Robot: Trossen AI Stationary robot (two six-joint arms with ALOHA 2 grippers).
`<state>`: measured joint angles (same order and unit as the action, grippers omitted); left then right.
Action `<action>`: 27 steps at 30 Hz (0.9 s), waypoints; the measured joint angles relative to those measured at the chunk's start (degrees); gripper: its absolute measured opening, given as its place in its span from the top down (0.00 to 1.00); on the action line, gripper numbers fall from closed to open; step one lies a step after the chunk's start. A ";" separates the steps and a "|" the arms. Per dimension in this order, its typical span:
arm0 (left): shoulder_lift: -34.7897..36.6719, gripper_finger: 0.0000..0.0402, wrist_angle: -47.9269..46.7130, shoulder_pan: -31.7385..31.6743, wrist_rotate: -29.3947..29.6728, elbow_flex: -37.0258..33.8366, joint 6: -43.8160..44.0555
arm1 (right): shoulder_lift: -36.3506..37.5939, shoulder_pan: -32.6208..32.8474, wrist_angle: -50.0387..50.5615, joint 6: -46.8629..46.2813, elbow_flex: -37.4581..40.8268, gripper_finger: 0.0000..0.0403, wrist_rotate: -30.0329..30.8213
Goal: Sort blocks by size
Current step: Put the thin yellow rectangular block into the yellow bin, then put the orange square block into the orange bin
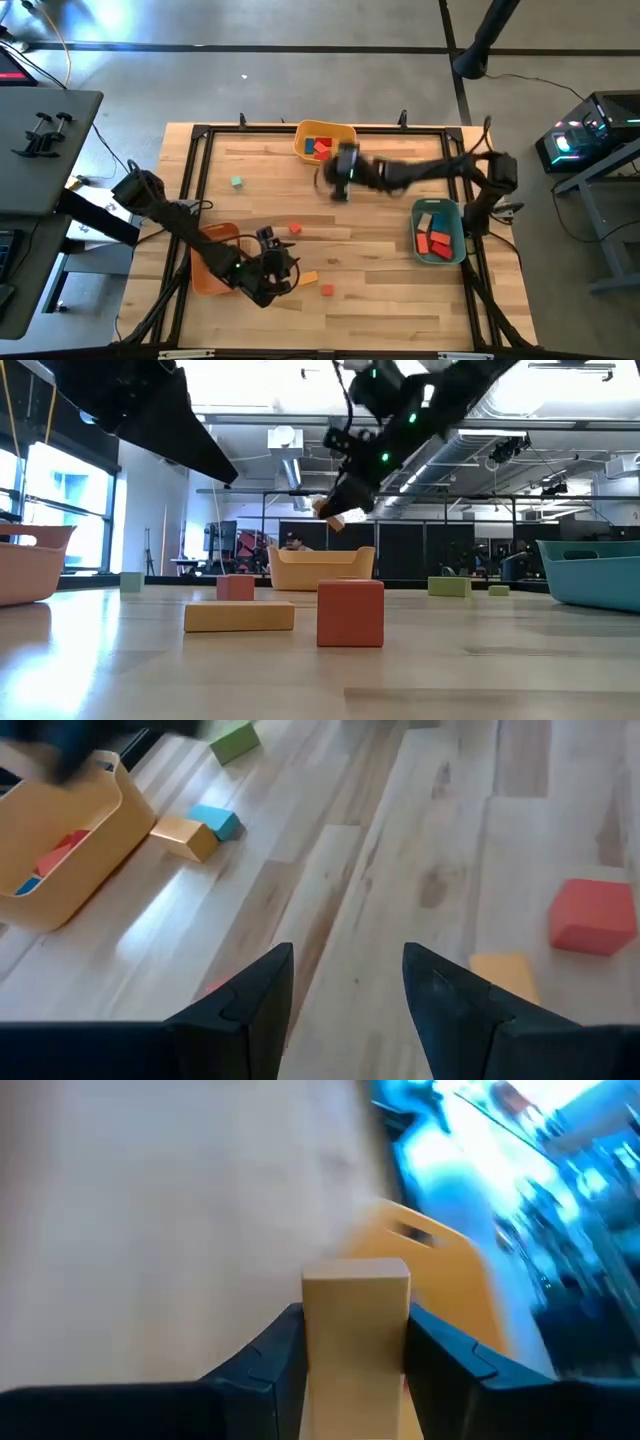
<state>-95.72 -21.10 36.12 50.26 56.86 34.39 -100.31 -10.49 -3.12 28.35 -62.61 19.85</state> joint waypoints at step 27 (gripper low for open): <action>-0.07 0.56 0.09 1.18 3.20 0.00 0.57 | 4.73 -10.49 -6.15 -27.78 3.08 0.35 -18.49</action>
<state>-95.79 -21.02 37.30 53.46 56.86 34.95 -95.58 -20.98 -9.28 0.57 -59.53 1.36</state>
